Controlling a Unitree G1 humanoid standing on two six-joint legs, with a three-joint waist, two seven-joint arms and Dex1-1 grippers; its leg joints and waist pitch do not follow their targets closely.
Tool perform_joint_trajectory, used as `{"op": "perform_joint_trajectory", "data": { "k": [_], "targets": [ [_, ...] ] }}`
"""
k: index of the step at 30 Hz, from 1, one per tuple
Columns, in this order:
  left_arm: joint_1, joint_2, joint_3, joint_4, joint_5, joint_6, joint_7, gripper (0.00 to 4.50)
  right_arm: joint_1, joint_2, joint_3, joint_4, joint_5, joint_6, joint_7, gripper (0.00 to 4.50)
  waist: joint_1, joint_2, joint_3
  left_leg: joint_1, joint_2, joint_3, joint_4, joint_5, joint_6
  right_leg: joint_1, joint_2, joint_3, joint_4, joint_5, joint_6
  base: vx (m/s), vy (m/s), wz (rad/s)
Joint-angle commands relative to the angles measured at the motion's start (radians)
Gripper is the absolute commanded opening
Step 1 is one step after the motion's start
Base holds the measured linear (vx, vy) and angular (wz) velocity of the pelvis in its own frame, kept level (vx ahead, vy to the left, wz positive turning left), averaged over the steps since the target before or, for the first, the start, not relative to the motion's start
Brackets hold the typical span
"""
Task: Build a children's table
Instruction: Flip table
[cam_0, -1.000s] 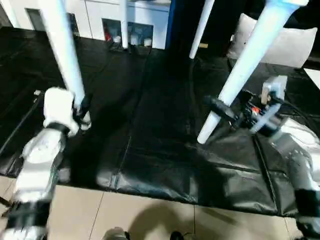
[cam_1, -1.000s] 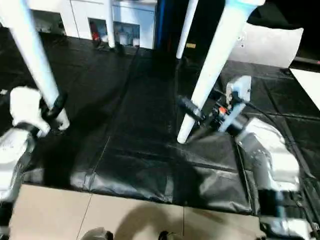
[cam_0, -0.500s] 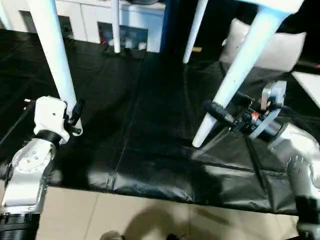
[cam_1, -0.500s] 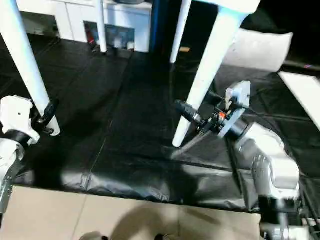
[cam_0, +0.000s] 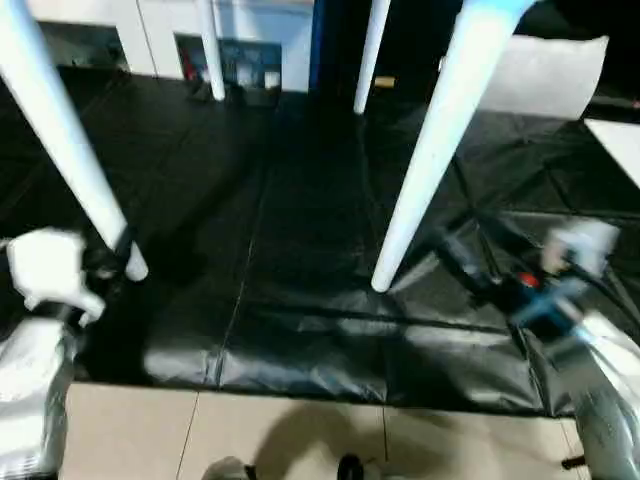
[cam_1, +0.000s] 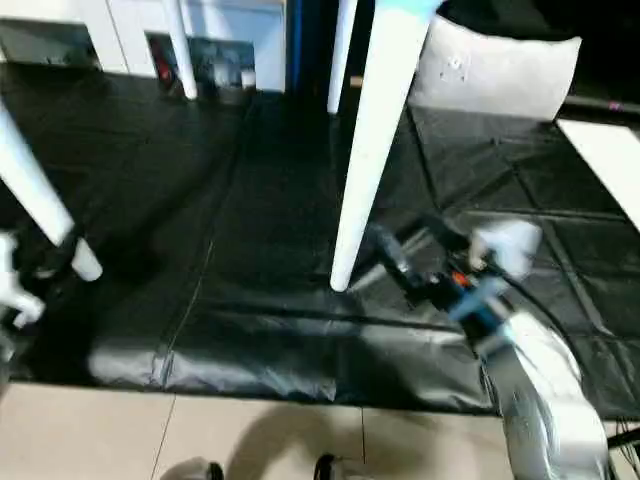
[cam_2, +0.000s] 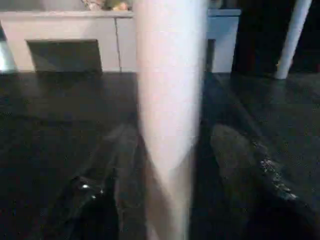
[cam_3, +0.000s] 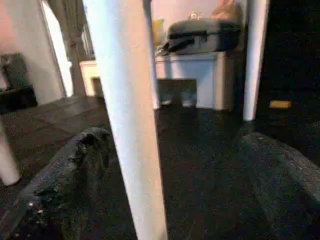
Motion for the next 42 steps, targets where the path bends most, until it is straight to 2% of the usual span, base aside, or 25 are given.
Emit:
{"op": "perform_joint_trajectory", "data": {
  "k": [1,3,4,10,15,18,21,22,23,24,25,27,28,29,30,31,32,33,34,35,36,37,38,39,42],
  "targets": [
    [0.04,-0.014,-0.031,-0.098,-0.024,0.09,0.037,2.74,0.026,0.013,-0.009,-0.055,-0.004,0.016,-0.056,4.5,0.002,0.017,-0.037,0.005,0.05,-0.02,-0.091,-0.37,0.021,0.033,-0.073,0.052,-0.08,-0.458,-0.099,0.0,0.0,0.0],
    [0.075,-0.03,-0.065,-0.18,-0.022,0.117,0.064,2.74,0.053,0.04,-0.003,-0.107,-0.009,0.056,-0.126,4.5,0.002,0.018,-0.035,0.005,0.049,-0.021,-0.091,-0.365,0.022,0.03,-0.074,0.053,-0.085,-0.491,-0.081,0.0,0.0,0.0],
    [0.082,-0.044,-0.082,-0.218,-0.018,0.116,0.078,2.74,0.062,0.049,0.002,-0.128,-0.011,0.088,-0.161,4.5,0.001,0.017,-0.028,0.011,0.045,-0.023,-0.092,-0.393,0.016,0.025,-0.07,0.051,-0.096,-0.577,-0.04,0.0,0.0,0.0],
    [0.08,-0.125,-0.187,-0.32,-0.02,0.166,0.1,2.74,0.083,0.062,0.053,-0.165,-0.058,0.139,-0.23,4.5,-0.008,0.02,-0.024,0.009,0.039,-0.029,-0.092,-0.423,-0.008,0.022,-0.068,0.046,-0.11,-0.65,0.032,0.0,0.0,0.0],
    [0.088,-0.139,-0.214,-0.325,0.019,0.185,0.121,2.74,0.088,0.054,0.085,-0.18,-0.067,0.154,-0.24,4.5,-0.015,0.017,-0.03,0.002,0.036,-0.029,-0.09,-0.383,0.001,0.028,-0.066,0.047,-0.105,-0.6,0.047,0.0,0.0,0.0],
    [0.083,-0.133,-0.229,-0.335,0.012,0.206,0.126,2.74,0.08,0.053,0.09,-0.177,-0.072,0.168,-0.258,4.5,-0.019,0.019,-0.037,0.002,0.036,-0.026,-0.086,-0.349,0.012,0.03,-0.064,0.049,-0.098,-0.544,0.03,0.0,0.0,0.0],
    [0.057,-0.139,-0.24,-0.327,0.03,0.208,0.117,2.74,0.074,0.05,0.099,-0.166,-0.086,0.169,-0.261,4.5,-0.02,0.022,-0.05,-0.024,0.034,-0.019,-0.071,-0.108,0.058,0.027,-0.048,0.049,-0.083,-0.232,-0.04,0.0,0.0,0.0],
    [0.048,-0.144,-0.241,-0.323,0.03,0.208,0.119,2.74,0.072,0.047,0.102,-0.162,-0.094,0.168,-0.264,4.5,-0.021,0.023,-0.068,-0.039,0.016,-0.009,-0.04,0.146,0.137,0.016,-0.031,0.035,-0.062,0.079,-0.107,0.0,0.0,0.0],
    [0.038,-0.142,-0.247,-0.318,0.038,0.219,0.122,2.74,0.069,0.044,0.104,-0.157,-0.1,0.169,-0.268,4.5,-0.023,0.024,-0.085,-0.047,0.0,-0.006,-0.019,0.271,0.18,0.013,-0.022,0.028,-0.047,0.236,-0.131,0.0,0.0,0.0],
    [0.031,-0.141,-0.251,-0.315,0.044,0.228,0.124,2.74,0.067,0.042,0.105,-0.154,-0.103,0.17,-0.272,4.5,-0.023,0.029,-0.114,-0.07,-0.022,-0.008,0.01,0.442,0.298,-0.005,-0.004,0.002,-0.036,0.458,-0.178,-0.096,0.031,0.04],
    [0.023,-0.143,-0.256,-0.309,0.048,0.228,0.125,2.74,0.062,0.041,0.105,-0.15,-0.108,0.17,-0.279,4.5,-0.021,0.035,-0.115,-0.089,-0.026,-0.006,0.015,0.363,0.344,-0.015,-0.009,-0.006,-0.06,0.365,-0.178,-0.088,0.03,0.03],
    [0.009,-0.149,-0.265,-0.299,0.05,0.223,0.126,2.74,0.051,0.04,0.104,-0.145,-0.11,0.176,-0.291,4.5,-0.016,0.044,-0.094,-0.079,-0.007,-0.002,-0.002,0.059,0.326,-0.022,-0.025,-0.02,-0.112,-0.043,-0.148,-0.136,0.029,0.03],
    [0.007,-0.15,-0.27,-0.295,0.049,0.221,0.124,2.74,0.05,0.04,0.104,-0.147,-0.11,0.18,-0.295,4.5,-0.039,0.057,-0.044,-0.01,0.034,-0.018,-0.027,-0.459,0.154,-0.033,-0.026,-0.064,-0.153,-0.702,0.017,-0.145,0.032,0.01],
    [0.007,-0.15,-0.271,-0.295,0.049,0.221,0.124,2.74,0.05,0.04,0.104,-0.148,-0.109,0.18,-0.295,4.5,-0.051,0.069,-0.017,-0.007,0.062,-0.04,-0.07,-0.658,0.081,-0.02,-0.004,-0.101,-0.136,-0.776,0.086,-0.187,0.032,-0.15],
    [0.007,-0.151,-0.282,-0.29,0.057,0.218,0.118,2.74,0.053,0.043,0.102,-0.152,-0.109,0.182,-0.299,4.5,0.026,0.083,0.015,-0.166,0.124,-0.022,-0.21,-0.943,-0.03,0.1,0.0,-0.076,0.231,-0.491,0.013,-0.201,0.039,0.02],
    [0.007,-0.152,-0.289,-0.288,0.063,0.217,0.112,2.74,0.056,0.05,0.098,-0.155,-0.104,0.184,-0.303,4.5,0.068,0.075,0.001,-0.166,0.094,0.035,-0.205,-0.974,-0.052,0.102,0.015,-0.089,0.228,-0.4,-0.018,-0.201,0.039,0.02],
    [0.006,-0.154,-0.291,-0.288,0.065,0.219,0.112,2.74,0.054,0.051,0.096,-0.154,-0.103,0.185,-0.304,4.5,0.115,0.071,-0.013,-0.144,0.09,0.083,-0.161,-0.839,-0.02,0.106,0.001,0.004,0.26,-0.503,-0.005,-0.111,-0.064,0.17],
    [0.006,-0.154,-0.291,-0.288,0.065,0.219,0.112,2.74,0.054,0.051,0.096,-0.154,-0.103,0.185,-0.304,4.5,0.051,-0.027,-0.039,0.014,0.052,0.044,0.091,-0.475,-0.078,-0.025,-0.102,0.094,0.044,-1.119,0.116,-0.033,-0.143,0.15],
    [0.003,-0.153,-0.293,-0.287,0.067,0.227,0.109,2.74,0.048,0.048,0.093,-0.151,-0.101,0.188,-0.306,4.5,0.058,0.055,0.03,0.043,0.003,-0.051,0.243,-0.206,-0.027,-0.109,-0.26,0.153,-0.15,-1.356,0.006,-0.033,-0.143,0.15],
    [0.002,-0.153,-0.294,-0.287,0.067,0.229,0.108,2.74,0.046,0.047,0.093,-0.151,-0.1,0.189,-0.307,4.5,0.059,0.022,0.011,-0.063,-0.03,-0.095,0.214,-0.094,0.008,0.023,-0.166,0.177,-0.081,-1.262,-0.036,0.0,0.0,0.0],
    [0.001,-0.151,-0.294,-0.286,0.068,0.233,0.107,2.74,0.044,0.046,0.093,-0.151,-0.099,0.191,-0.308,4.5,0.095,0.024,0.0,-0.055,-0.013,-0.094,0.096,-0.083,-0.027,0.074,-0.111,0.141,-0.025,-0.906,-0.044,-0.043,0.039,0.25],
    [0.002,-0.144,-0.288,-0.279,0.068,0.24,0.105,2.74,0.044,0.037,0.093,-0.155,-0.098,0.198,-0.308,4.5,0.097,0.057,-0.03,0.06,0.036,-0.078,0.024,-0.123,-0.027,0.01,-0.036,0.105,0.017,-0.478,-0.076,-0.043,0.039,0.25],
    [0.0,-0.141,-0.284,-0.268,0.068,0.235,0.101,2.74,0.044,0.034,0.094,-0.153,-0.097,0.199,-0.31,4.5,0.06,0.043,0.003,0.048,0.05,-0.08,-0.014,-0.293,-0.033,0.007,-0.018,0.103,0.02,-0.459,-0.088,-0.176,0.004,0.39],
    [0.0,-0.139,-0.282,-0.26,0.071,0.229,0.102,2.74,0.046,0.035,0.093,-0.151,-0.099,0.199,-0.311,4.5,0.05,0.066,-0.019,0.036,0.047,-0.078,-0.04,-0.353,-0.044,0.045,-0.046,0.102,0.019,-0.386,-0.121,-0.1,0.001,0.04],
    [0.009,-0.138,-0.278,-0.263,0.053,0.208,0.083,2.74,0.058,0.037,0.088,-0.161,-0.101,0.198,-0.315,4.5,0.031,0.061,-0.027,0.007,0.042,-0.073,-0.063,-0.25,-0.024,0.079,-0.059,0.096,0.001,-0.237,-0.121,-0.038,0.044,-0.02]
  ]
}}
